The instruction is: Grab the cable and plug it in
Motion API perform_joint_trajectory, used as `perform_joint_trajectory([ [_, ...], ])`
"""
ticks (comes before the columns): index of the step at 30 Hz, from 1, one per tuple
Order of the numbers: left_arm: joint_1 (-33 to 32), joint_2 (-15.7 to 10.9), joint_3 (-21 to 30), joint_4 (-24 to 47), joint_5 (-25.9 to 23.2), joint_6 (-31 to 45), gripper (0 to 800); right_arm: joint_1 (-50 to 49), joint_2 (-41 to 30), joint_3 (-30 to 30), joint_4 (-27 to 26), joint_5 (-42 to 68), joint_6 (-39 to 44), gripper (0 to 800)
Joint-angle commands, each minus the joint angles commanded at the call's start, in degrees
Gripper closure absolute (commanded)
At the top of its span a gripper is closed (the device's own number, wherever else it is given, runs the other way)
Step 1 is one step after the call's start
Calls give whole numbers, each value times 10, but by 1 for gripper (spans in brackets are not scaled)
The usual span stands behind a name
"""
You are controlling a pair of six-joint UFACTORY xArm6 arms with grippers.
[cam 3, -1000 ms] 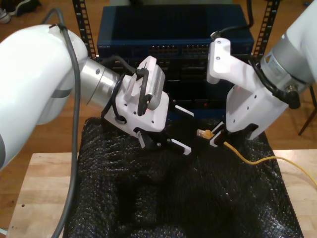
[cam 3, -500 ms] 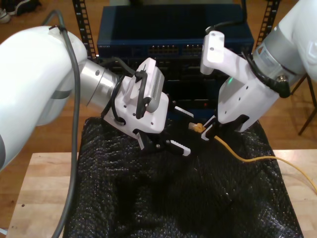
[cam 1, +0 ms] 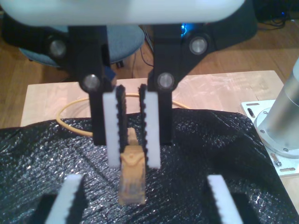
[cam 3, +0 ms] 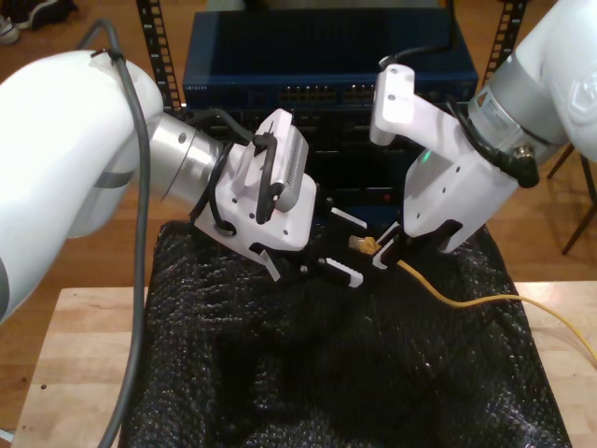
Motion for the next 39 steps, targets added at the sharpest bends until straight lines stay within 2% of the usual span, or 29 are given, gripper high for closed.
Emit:
perform_joint_trajectory([
  [5, 2, 0, 0, -19, 2, 1, 399, -1, 0, 1, 1, 0, 0, 796],
  [9, 10, 1, 2, -38, 4, 2, 438, -1, 0, 2, 1, 0, 0, 796],
  [18, 13, 1, 3, -38, 4, 3, 441, -1, 0, 2, 2, 0, 1, 796],
  [39, 14, 1, 5, -37, 8, 4, 518, -7, -3, 2, 2, 0, 1, 796],
])
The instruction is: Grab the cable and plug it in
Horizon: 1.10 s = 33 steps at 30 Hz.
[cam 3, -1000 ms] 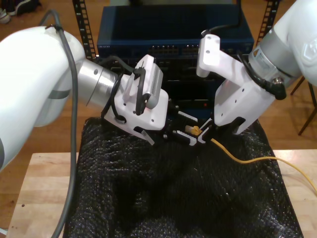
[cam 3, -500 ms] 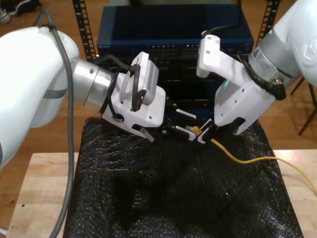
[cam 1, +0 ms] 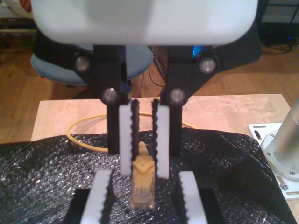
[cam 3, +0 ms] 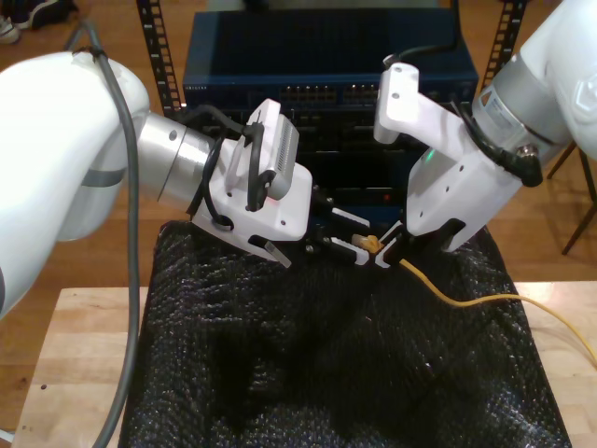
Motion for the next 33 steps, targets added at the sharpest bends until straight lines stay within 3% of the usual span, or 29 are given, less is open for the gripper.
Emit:
perform_joint_trajectory([
  [2, 0, -1, 5, 0, 1, 0, 568, -1, 0, -1, 0, 0, -1, 796],
  [17, 0, -1, 8, 0, 13, 5, 575, 0, -1, -1, 0, 0, 0, 796],
  [27, 0, -1, 8, -1, 13, 4, 663, -1, -1, 1, 0, 1, 0, 796],
  [33, 4, -1, 11, -1, 12, 4, 764, -1, -1, 2, 0, 1, 0, 796],
])
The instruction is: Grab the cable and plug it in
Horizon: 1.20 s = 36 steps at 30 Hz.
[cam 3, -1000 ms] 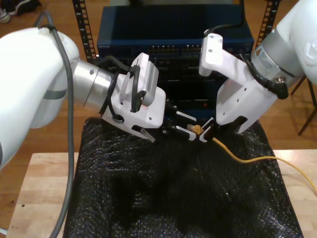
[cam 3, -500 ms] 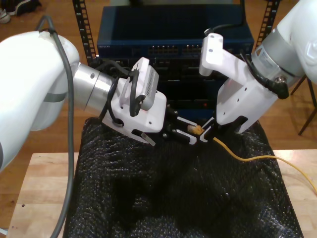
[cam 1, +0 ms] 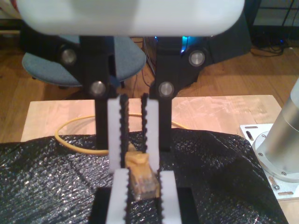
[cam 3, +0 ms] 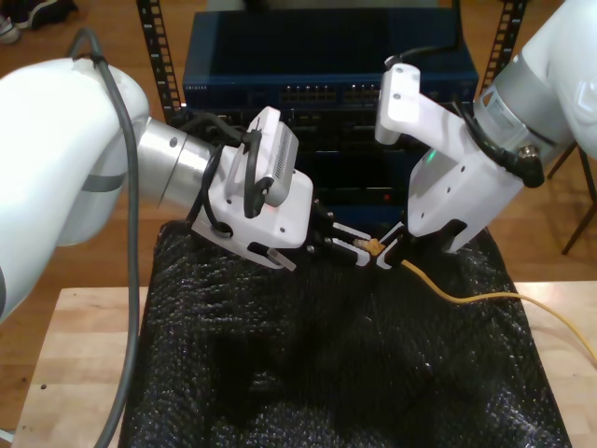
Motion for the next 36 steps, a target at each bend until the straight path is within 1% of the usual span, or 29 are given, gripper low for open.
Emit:
perform_joint_trajectory([
  [6, 0, 0, 0, -1, 0, 0, 782, 1, 0, 1, 0, 0, -1, 796],
  [7, 0, 0, 0, -1, 0, 0, 784, 2, -1, 1, 0, 0, 0, 789],
  [8, 0, 0, 0, -1, 0, 0, 786, 2, -1, 1, 0, 0, -1, 766],
  [9, 0, 0, 0, -1, 0, 0, 787, 3, -2, 1, 0, 1, -1, 702],
  [10, 0, 0, 0, -1, 0, 0, 789, 3, -3, 1, 0, 1, -1, 588],
  [11, 0, 0, 0, -1, 0, 0, 787, 4, -2, 1, 0, 2, -1, 440],
  [12, 0, 0, 0, -1, 0, 0, 789, 4, -2, 1, 0, 4, -2, 341],
  [15, 4, 0, -2, -3, 0, -1, 789, 4, -3, -2, 0, 14, -4, 156],
  [16, 5, 0, -2, -4, 0, -1, 789, 4, -3, -3, -1, 18, -4, 111],
  [17, 7, 0, -2, -6, 0, -2, 791, 4, -4, -4, -1, 20, -4, 89],
  [22, 8, 1, -5, -25, 0, -4, 791, 1, -33, -11, -2, 22, -25, 43],
  [25, 11, 3, -6, -29, 1, -4, 789, -1, -51, -17, -4, 21, -44, 32],
  [27, 15, 5, -7, -30, 3, -5, 789, -1, -55, -18, -1, 21, -55, 4],
  [30, 15, 6, -9, -30, 18, -11, 789, 2, -59, -33, -4, 24, -73, 7],
  [34, 16, 16, -11, -37, 38, -28, 789, 2, -60, -40, -2, 42, -116, 2],
  [36, 16, 17, -11, -42, 47, -37, 789, 2, -63, -40, -1, 41, -120, 3],
])
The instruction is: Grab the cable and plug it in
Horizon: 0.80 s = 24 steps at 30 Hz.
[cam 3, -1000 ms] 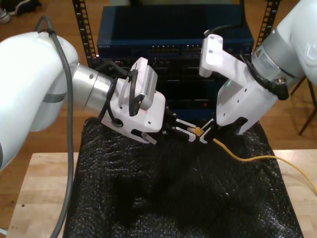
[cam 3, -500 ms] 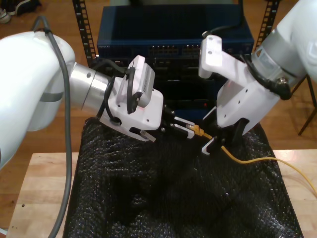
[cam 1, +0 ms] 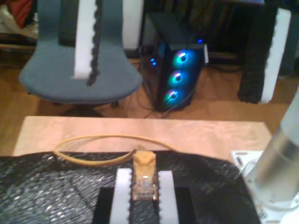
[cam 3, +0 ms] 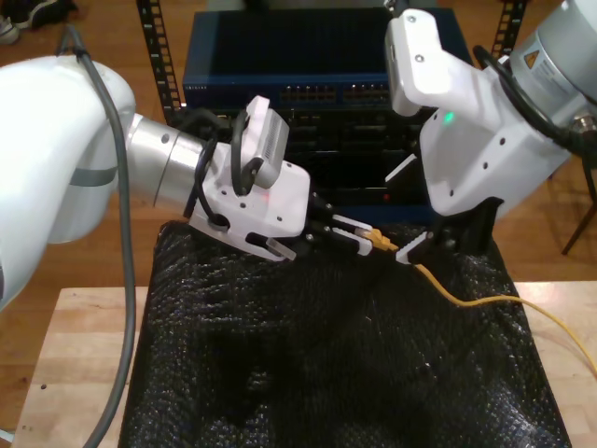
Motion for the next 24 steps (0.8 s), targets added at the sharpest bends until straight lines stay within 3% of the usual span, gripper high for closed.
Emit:
perform_joint_trajectory([
  [6, 9, 8, -8, -2, 33, -4, 787, -4, -38, 6, -2, -6, 2, 1],
  [17, 53, 59, -32, -38, 119, -30, 789, -2, -103, 23, -4, -10, -6, 3],
  [24, 59, 82, -32, -40, 150, -76, 789, 0, -164, 80, -4, -69, -53, 4],
])
